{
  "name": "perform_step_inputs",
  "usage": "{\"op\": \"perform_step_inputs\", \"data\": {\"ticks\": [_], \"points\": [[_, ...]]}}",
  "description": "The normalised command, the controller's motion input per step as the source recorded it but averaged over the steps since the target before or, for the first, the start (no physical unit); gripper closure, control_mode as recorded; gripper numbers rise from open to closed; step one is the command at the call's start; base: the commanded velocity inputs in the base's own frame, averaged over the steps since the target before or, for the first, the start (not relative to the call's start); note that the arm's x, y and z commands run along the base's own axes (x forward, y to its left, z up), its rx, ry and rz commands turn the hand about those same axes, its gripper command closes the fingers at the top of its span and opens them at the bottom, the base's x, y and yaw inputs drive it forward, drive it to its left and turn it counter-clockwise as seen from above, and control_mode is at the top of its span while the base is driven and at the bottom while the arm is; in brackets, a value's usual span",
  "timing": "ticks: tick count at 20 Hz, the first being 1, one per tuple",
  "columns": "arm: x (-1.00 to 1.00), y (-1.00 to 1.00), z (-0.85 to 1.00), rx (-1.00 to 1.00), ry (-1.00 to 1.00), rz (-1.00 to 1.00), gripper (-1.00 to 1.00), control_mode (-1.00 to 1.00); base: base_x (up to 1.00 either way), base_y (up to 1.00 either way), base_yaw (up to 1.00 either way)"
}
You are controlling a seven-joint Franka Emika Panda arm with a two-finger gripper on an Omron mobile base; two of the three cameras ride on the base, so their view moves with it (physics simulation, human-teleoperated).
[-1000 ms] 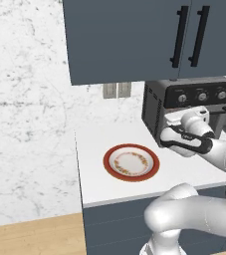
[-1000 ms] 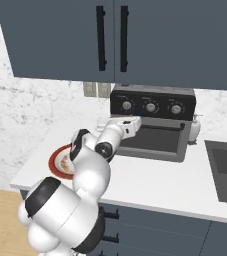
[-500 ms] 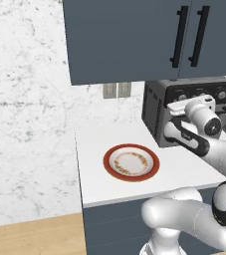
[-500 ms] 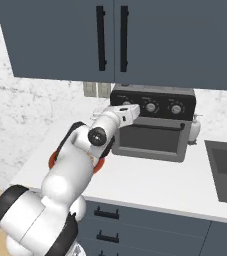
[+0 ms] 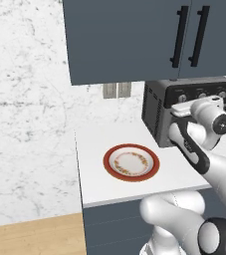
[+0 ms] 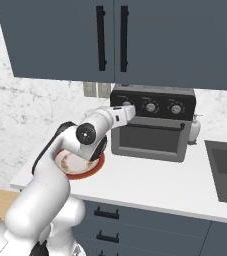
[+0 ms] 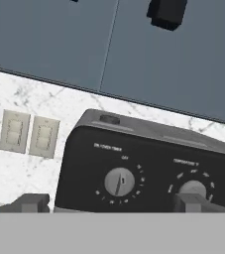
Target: Pick up the kebab skewer and baguette bread, and place them inside the toaster oven. Close the toaster oven door and start by setting the timer.
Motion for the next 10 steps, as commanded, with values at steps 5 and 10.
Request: {"op": "perform_step_inputs", "data": {"ticks": [5,10], "points": [[-0.16,0.0,0.0,0.0,0.04,0.0,-1.0,-1.0,0.0,0.0,0.0],[0.02,0.0,-0.16,0.0,-0.04,0.0,-1.0,-1.0,0.0,0.0,0.0]]}}
